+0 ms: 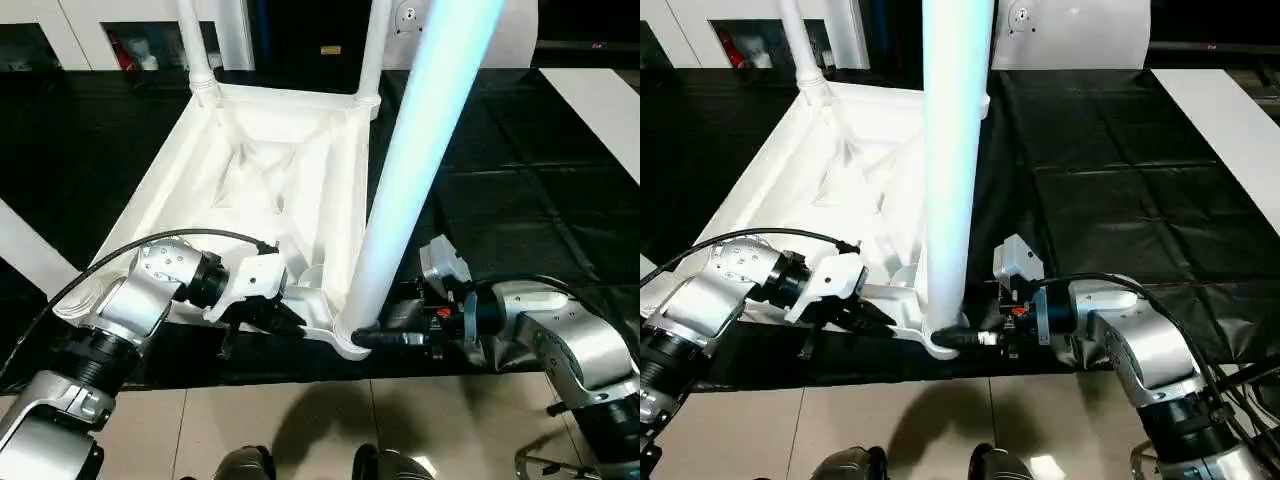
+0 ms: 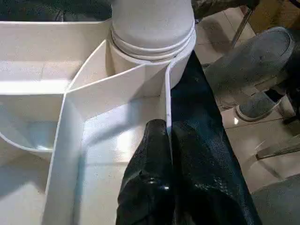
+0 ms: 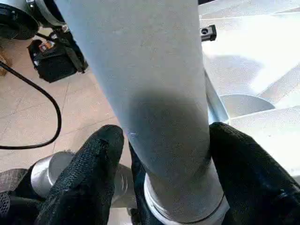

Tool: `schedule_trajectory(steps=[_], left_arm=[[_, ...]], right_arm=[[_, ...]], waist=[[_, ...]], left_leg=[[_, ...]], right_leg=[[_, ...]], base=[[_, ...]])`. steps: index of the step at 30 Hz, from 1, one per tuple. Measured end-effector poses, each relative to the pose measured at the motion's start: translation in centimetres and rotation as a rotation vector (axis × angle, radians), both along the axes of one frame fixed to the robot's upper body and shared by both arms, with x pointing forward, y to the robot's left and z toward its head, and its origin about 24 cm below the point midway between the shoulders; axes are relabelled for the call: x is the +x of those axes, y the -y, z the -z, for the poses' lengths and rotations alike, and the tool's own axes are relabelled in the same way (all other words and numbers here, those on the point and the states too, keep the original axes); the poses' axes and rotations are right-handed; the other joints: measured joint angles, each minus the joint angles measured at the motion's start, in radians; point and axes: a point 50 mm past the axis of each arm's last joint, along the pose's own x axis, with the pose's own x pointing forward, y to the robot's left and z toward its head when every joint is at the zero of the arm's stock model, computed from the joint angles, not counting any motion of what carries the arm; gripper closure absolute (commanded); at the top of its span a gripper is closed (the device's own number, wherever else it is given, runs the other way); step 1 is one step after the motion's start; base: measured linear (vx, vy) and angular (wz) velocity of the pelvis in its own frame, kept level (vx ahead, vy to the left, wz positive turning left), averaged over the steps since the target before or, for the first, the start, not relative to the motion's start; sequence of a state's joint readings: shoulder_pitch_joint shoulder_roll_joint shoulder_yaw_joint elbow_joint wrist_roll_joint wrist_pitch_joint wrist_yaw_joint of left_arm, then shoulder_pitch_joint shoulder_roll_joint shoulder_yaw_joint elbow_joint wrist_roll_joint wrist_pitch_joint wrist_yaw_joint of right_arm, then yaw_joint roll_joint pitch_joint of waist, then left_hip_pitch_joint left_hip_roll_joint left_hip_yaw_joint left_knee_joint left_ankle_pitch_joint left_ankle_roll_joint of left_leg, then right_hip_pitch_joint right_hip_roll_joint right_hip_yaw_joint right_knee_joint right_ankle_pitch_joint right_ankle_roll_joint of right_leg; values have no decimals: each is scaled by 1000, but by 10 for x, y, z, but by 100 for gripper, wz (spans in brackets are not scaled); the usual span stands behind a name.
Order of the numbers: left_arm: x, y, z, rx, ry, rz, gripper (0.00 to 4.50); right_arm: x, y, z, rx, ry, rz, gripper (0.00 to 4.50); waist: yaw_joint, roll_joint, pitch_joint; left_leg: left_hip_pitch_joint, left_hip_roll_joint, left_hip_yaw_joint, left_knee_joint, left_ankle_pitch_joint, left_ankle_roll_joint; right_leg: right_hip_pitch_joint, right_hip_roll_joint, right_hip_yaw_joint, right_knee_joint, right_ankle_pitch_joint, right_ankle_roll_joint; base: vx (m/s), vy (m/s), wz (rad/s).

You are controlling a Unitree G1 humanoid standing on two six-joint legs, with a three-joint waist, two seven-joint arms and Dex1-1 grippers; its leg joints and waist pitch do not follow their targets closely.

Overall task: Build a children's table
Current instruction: Rotate leg to tighten

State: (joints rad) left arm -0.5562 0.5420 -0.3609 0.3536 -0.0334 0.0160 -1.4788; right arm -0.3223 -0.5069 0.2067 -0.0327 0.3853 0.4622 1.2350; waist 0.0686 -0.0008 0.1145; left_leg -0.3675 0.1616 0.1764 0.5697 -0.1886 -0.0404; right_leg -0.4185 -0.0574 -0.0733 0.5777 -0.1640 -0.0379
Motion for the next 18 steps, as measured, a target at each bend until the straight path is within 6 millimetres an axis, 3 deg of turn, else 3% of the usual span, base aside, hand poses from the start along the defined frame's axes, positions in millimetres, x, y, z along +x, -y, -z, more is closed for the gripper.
schedule_trajectory(steps=[9, 18], left_arm=[[-1, 0, -3, -1, 16, 5, 450], [-4, -5, -5, -19, 16, -40, 450]], right_arm=[[1, -1, -2, -3, 12, 11, 241], [-7, -11, -3, 20, 32, 61, 246]], waist=[[0, 0, 9], [-8, 4, 28]], left_leg=[[0, 0, 0, -1, 0, 0], [2, 0, 0, -4, -1, -4]], right_leg=[[0, 0, 0, 0, 0, 0], [0, 0, 0, -1, -1, 1]], base=[[0, 0, 0], [0, 0, 0]])
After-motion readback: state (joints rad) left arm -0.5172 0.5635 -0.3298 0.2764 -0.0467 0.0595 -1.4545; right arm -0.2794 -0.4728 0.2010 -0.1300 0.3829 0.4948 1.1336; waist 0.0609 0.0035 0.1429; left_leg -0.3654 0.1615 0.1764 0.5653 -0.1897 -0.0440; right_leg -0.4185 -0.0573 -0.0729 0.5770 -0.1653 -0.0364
